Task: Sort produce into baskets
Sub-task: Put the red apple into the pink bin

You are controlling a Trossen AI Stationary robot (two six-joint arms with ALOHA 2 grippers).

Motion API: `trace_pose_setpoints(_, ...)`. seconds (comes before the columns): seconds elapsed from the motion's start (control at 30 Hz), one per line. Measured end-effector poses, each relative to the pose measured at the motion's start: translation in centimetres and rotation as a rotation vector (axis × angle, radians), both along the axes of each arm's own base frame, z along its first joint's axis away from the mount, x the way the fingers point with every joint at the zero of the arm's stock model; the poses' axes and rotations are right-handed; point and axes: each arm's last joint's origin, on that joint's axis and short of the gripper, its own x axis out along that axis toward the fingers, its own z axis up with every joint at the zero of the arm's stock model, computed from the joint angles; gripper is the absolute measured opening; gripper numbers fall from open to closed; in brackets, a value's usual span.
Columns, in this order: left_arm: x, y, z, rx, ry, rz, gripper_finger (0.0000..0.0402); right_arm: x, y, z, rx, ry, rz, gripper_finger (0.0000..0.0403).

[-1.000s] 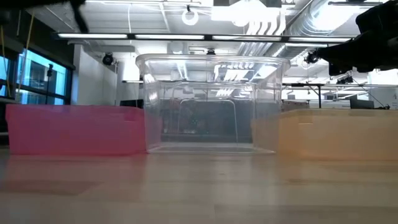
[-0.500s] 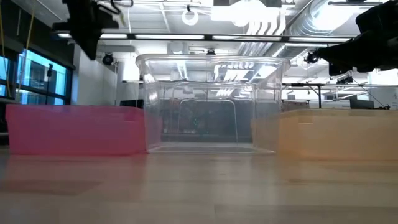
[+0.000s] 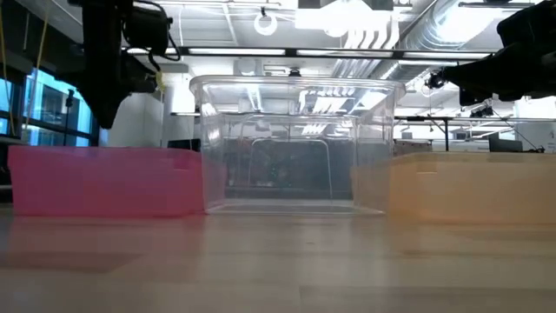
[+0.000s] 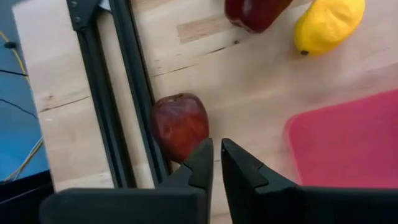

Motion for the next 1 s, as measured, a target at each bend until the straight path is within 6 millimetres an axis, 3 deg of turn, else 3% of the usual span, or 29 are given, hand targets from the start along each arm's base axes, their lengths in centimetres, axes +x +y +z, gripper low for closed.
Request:
trace_pose_setpoints(0.23,-0.1,0.0,-2.0,-0.014,0.027,-0.054,0.0102,0.0,0.0,0.0,0.0,0.001,0.0,0.0)
trace_pose_setpoints(0.6,-1.9,1.2,-2.4,-0.144,0.027,0.021,0.0231,0.0,0.0,0.0,0.0,0.0,0.0,0.0)
trace_pose_setpoints(0.8,-2.5,1.5,-2.3,-0.121,0.057,0.085,0.0275,0.0,0.0,0.0,0.0,0.001,0.0,0.0)
trace_pose_setpoints(1.0,-2.8,1.5,-3.1,-0.083,0.039,0.237,0.0294,0.0,0.0,0.0,0.0,0.0,0.0,0.0)
